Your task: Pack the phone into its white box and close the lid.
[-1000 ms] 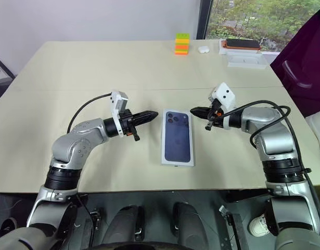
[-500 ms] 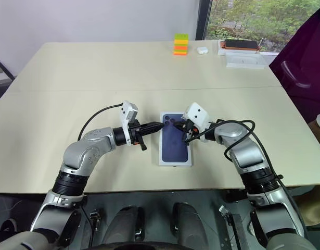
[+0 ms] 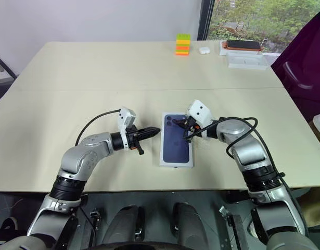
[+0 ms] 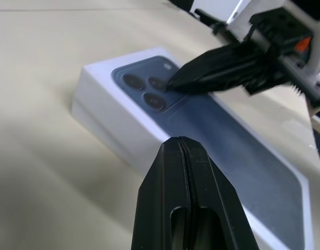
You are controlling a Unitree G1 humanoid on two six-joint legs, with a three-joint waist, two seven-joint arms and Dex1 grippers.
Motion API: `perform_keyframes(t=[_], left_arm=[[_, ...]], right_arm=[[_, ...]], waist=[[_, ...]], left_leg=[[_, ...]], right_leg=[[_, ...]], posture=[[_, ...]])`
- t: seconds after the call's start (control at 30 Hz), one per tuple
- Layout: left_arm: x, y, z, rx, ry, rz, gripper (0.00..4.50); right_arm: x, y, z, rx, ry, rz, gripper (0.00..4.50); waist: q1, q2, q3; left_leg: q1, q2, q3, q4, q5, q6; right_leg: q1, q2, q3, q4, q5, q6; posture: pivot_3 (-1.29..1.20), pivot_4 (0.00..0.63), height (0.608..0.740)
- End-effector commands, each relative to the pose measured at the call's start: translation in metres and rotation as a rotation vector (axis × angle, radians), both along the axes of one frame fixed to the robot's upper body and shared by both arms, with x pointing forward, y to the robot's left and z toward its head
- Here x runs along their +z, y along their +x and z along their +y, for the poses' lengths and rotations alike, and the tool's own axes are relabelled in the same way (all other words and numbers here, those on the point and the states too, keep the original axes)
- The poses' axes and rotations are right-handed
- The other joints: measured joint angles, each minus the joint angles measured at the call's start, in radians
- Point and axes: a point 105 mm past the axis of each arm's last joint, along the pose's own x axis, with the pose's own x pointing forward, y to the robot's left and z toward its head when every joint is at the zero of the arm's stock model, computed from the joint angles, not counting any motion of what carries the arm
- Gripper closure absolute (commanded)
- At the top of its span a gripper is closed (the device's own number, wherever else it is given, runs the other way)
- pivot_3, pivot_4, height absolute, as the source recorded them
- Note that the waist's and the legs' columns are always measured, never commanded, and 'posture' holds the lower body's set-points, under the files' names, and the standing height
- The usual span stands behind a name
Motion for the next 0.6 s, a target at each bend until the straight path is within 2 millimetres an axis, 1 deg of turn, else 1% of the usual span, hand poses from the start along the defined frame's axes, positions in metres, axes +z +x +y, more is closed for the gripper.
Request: perform_keyframes(t=[0.03,0.1,0.17,0.27,0.37,0.43,0.53,0.6], left_arm=[[0.003,0.000,0.000,0.002,0.007,-0.040,4.50],[0.003,0.001,-0.002,0.004,0.004,-0.040,4.50],[0.001,0.004,-0.006,0.009,0.005,-0.036,4.50],[-0.002,0.003,-0.010,-0.003,0.016,-0.038,4.50],[-0.010,0.000,-0.011,-0.013,0.040,-0.019,4.50],[-0.013,0.000,-0.011,-0.015,0.053,-0.017,4.50],[-0.015,-0.001,-0.012,-0.023,0.054,-0.019,4.50],[-0.015,-0.001,-0.013,-0.022,0.053,-0.020,4.50]], right_arm=[[0.028,-0.004,-0.010,-0.005,0.058,-0.055,4.49],[0.032,-0.002,-0.016,-0.030,0.076,-0.055,4.49],[0.023,-0.003,-0.025,-0.039,0.002,-0.056,4.49],[0.014,-0.007,-0.033,-0.050,-0.016,-0.005,4.49],[-0.009,-0.017,-0.041,-0.015,-0.151,0.023,4.49],[-0.015,-0.019,-0.042,-0.008,-0.172,0.032,4.49],[-0.011,-0.021,-0.032,0.007,-0.115,0.043,4.49],[-0.011,-0.021,-0.030,0.014,-0.121,0.040,4.49]], waist=[[0.000,0.000,0.000],[-0.001,0.000,0.000],[0.000,0.000,0.000],[0.000,0.000,0.000],[0.001,0.000,0.000],[0.000,0.000,0.000],[-0.003,0.000,0.000],[-0.001,0.000,0.000]], left_leg=[[0.000,0.000,0.000,0.000,0.000,0.000],[0.000,0.000,0.000,0.000,0.000,0.000],[0.000,0.000,0.000,0.000,0.000,0.000],[0.000,0.000,0.000,0.000,0.000,0.000],[0.000,0.000,0.000,0.000,0.000,0.000],[0.000,0.000,0.000,0.000,0.000,0.000],[0.000,0.000,0.000,0.000,0.000,0.000],[0.000,0.000,0.000,0.000,0.000,0.000]], right_leg=[[0.000,0.000,0.000,0.000,0.000,0.000],[0.000,0.000,0.000,0.000,0.000,0.000],[0.000,0.000,0.000,0.000,0.000,0.000],[0.000,0.000,0.000,0.000,0.000,0.000],[0.000,0.000,0.000,0.000,0.000,0.000],[0.000,0.000,0.000,-0.001,0.000,0.000],[-0.001,0.000,0.000,0.000,0.000,0.000],[-0.001,0.001,0.000,0.000,0.000,0.000]], posture=[[0.00,0.150,0.740],[0.00,0.150,0.740],[0.00,0.150,0.740],[0.00,0.150,0.740],[0.00,0.150,0.740],[0.00,0.150,0.740],[0.00,0.150,0.740],[0.00,0.150,0.740]])
